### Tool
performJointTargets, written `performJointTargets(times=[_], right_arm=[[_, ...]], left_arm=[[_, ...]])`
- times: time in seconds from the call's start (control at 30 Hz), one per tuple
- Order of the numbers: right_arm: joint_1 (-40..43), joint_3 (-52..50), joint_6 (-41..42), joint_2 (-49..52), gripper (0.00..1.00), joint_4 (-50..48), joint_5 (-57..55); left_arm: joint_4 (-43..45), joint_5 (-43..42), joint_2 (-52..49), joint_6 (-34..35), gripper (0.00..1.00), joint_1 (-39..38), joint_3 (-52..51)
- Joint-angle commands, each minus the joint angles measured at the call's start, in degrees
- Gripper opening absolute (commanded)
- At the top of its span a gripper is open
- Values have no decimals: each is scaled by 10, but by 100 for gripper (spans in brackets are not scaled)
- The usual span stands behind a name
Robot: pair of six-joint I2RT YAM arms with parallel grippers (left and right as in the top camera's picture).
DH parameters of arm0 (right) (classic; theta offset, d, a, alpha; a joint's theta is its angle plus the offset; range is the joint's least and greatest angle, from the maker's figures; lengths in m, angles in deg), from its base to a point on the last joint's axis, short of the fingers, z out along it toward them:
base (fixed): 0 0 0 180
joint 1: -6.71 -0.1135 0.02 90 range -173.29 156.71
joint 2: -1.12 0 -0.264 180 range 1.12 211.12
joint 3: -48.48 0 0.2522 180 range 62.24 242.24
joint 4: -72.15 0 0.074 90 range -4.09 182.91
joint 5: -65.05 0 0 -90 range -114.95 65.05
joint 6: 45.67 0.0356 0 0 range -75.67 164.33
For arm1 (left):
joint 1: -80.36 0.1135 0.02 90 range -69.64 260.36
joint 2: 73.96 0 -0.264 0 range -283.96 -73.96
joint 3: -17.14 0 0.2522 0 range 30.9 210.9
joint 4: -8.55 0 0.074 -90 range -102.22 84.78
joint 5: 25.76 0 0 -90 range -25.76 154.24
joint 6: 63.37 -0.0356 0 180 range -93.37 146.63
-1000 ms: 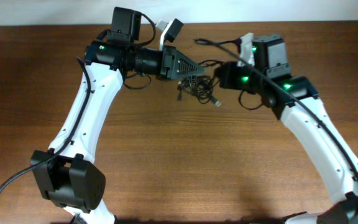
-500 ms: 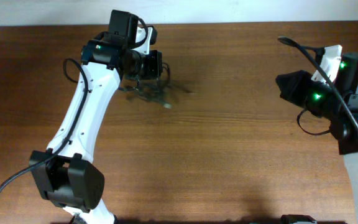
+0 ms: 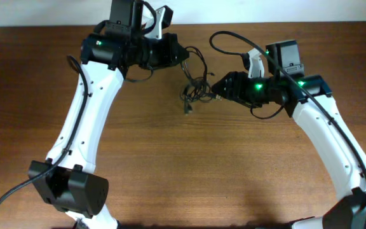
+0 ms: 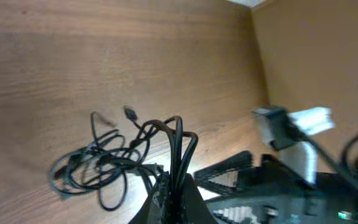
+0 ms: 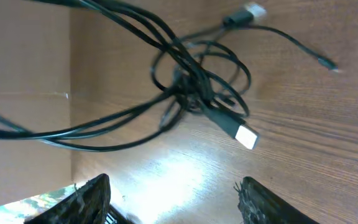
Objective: Untangle cables
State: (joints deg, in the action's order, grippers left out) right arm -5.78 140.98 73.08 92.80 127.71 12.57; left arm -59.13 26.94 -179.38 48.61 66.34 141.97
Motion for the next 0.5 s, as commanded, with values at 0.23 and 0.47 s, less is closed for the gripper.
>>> performJointTargets(times=[0.23,0.47], right_arm=[[12,7,-15,7,70,51,-60],[113,7,-45,7,70,109,-61]], left_arm=[[-38,211,13,213,0,-42,23],[-123,417,-53,-13,17,-168,22]])
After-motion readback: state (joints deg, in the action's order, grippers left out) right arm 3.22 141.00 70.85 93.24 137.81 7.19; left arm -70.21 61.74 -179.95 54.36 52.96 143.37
